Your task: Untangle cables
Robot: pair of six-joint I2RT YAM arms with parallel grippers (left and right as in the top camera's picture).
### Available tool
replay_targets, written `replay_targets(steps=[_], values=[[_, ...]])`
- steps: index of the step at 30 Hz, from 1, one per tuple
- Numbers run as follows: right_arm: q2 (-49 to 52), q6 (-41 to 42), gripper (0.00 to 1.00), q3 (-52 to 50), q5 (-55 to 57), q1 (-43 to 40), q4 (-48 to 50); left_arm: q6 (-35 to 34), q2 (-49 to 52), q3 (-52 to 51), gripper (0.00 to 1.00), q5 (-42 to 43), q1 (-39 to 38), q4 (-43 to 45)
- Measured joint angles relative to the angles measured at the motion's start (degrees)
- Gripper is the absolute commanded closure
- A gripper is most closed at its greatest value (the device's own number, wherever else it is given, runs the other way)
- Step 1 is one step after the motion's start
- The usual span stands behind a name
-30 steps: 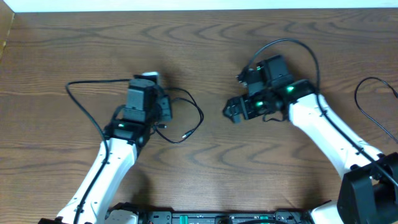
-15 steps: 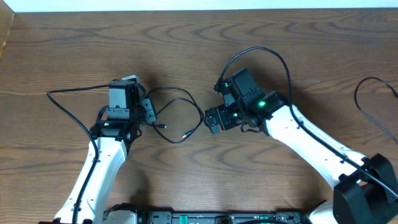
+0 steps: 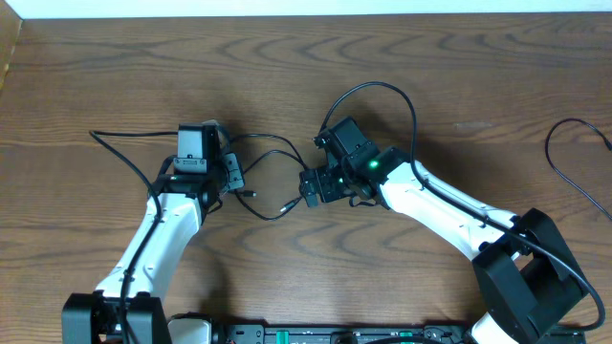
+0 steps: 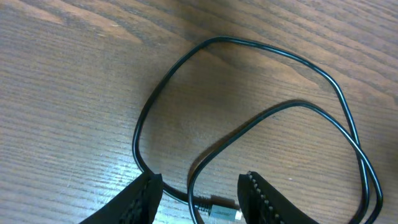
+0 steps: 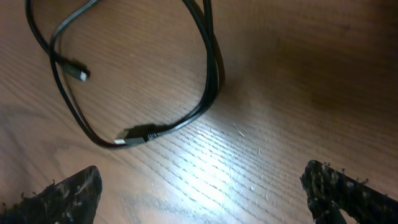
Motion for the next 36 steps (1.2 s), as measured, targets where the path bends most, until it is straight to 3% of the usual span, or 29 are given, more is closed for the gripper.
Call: replay_targets(steps=[36], values=[[3.02,0.90,0.01,0.00,0.72,-0.07,6.19,0.04,6.45,-1.68,0.55,2.19,0.00,3.91]])
